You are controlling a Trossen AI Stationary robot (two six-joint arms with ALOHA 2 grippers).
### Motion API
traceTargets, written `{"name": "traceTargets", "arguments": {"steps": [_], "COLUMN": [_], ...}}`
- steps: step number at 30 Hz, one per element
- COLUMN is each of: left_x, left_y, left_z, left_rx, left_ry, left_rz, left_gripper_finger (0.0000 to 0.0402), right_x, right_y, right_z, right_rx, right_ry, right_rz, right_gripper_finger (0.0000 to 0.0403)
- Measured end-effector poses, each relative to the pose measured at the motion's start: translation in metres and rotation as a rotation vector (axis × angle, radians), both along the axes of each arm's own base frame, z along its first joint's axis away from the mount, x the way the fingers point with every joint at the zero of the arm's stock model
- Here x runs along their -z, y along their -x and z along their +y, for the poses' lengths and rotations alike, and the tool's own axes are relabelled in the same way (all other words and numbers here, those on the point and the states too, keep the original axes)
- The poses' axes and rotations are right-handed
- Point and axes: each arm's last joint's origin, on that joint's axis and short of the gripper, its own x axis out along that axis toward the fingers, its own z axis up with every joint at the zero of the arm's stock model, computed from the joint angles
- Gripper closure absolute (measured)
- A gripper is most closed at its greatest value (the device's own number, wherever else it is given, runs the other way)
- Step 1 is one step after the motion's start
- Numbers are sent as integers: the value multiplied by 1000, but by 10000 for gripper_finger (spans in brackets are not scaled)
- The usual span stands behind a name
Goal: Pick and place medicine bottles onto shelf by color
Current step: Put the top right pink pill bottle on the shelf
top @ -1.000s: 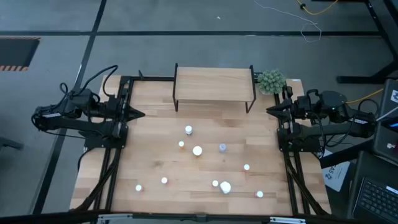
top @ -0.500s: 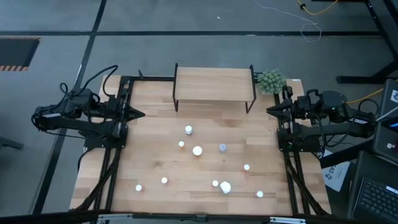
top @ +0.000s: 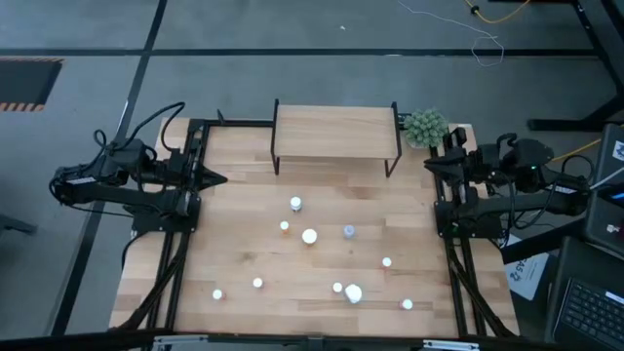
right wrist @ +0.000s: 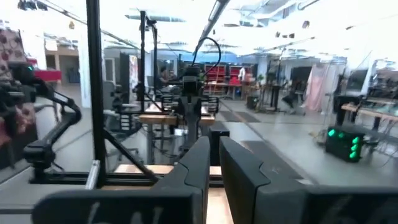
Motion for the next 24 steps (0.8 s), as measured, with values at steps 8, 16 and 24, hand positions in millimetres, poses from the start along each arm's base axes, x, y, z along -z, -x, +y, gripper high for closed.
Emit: {"name": "traceTargets", "arguments": {"steps": [8, 16, 24], "left_x": [-13, -31, -29], "left_y": [1, 6, -3], "left_z": [1, 6, 15], "left_rx": [-36, -261, -585], "left_ry": [-117, -208, -89], "left_rz": [-130, -300, -241], "left_gripper_finger": [401, 401, 401], "right_x": [5, 23, 0], "right_y": [-35, -77, -110], "right_z": [-8, -32, -53], "right_rx": [263, 651, 580], "right_ry": [89, 109, -54], "right_rz": [95, 305, 312], "right_gripper_finger": [360, 360, 360]}}
